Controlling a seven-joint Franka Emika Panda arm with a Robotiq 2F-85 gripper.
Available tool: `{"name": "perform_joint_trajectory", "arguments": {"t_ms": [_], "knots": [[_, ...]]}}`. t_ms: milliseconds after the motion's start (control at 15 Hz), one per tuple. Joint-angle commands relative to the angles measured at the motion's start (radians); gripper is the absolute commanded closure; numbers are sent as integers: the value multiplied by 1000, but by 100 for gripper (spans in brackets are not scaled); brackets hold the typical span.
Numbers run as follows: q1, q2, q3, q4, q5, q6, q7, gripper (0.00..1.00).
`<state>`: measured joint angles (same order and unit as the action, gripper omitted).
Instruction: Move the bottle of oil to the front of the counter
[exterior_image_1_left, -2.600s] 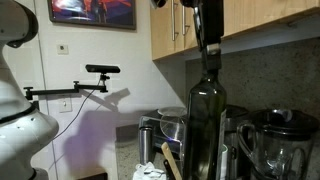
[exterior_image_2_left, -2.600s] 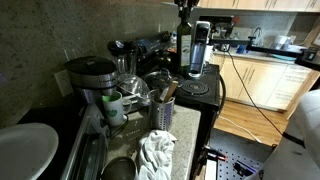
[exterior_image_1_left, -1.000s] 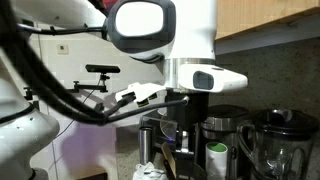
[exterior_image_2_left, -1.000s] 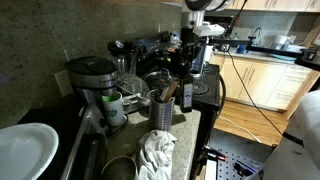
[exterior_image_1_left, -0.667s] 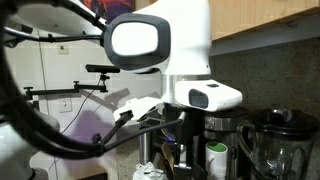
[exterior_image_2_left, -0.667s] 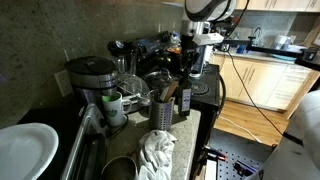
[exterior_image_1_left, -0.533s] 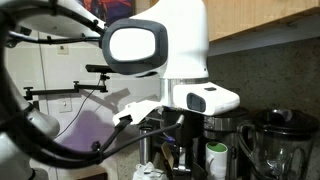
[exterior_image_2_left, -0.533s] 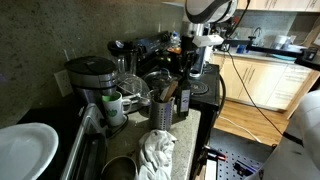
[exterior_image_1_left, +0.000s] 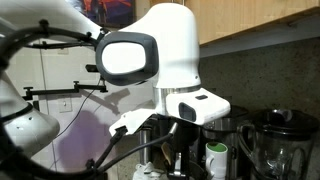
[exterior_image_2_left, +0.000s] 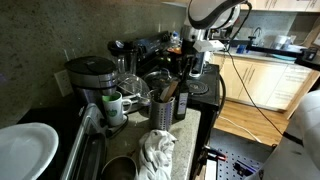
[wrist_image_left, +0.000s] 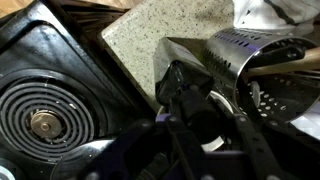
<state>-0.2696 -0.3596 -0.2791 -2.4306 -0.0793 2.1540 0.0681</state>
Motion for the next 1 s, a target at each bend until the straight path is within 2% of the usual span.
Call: {"name": "perform_joint_trajectory", "arguments": {"t_ms": [0, 67, 267, 400, 933], "knots": [[-12, -69, 5, -32, 43, 37, 7, 49], [-14, -72, 3, -34, 54, 44, 7, 38], [-21, -96, 7, -29, 57, 54, 9, 16], [-25, -108, 15, -12, 49, 22, 14, 1], [-4, -164, 67, 96, 58, -92, 38, 0]]}}
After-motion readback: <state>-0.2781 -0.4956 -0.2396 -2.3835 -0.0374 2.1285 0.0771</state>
